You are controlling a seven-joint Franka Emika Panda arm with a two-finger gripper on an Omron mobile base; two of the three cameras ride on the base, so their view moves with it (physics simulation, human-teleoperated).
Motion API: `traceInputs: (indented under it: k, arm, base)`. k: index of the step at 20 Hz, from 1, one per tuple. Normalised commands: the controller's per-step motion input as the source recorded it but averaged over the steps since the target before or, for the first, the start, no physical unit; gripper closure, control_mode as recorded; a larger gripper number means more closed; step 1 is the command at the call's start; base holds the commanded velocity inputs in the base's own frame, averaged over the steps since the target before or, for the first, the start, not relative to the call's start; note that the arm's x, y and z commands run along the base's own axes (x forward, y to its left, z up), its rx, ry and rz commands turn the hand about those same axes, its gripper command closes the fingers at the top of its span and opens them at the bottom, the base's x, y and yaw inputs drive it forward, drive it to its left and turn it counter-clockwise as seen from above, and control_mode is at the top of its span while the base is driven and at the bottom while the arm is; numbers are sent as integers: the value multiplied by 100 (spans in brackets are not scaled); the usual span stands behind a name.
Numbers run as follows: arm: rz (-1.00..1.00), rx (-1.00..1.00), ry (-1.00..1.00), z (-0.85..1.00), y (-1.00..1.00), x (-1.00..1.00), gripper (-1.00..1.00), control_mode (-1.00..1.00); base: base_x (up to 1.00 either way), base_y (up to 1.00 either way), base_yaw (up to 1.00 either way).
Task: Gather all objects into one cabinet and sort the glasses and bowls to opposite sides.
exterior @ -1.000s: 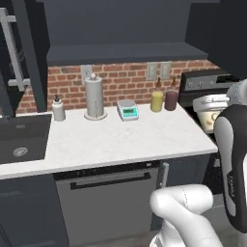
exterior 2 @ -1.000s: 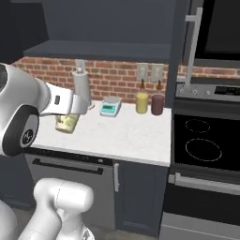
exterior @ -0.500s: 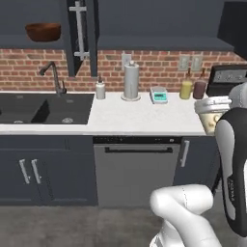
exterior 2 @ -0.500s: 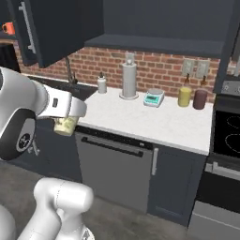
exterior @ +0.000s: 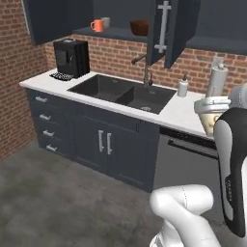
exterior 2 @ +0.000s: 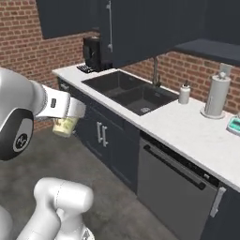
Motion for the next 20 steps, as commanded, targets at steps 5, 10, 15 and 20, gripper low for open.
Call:
traceInputs:
  k: [5,10,15,20]
  arm:
    - [0,0,0,0,0,0,100,100]
    - [0,0,0,0,0,0,100,100]
    - [0,0,0,0,0,0,100,100]
    - [0,0,0,0,0,0,100,100]
  base:
    - [-4,14,81]
    - [0,16,75]
    - [16,11,59]
    - [57,19,42]
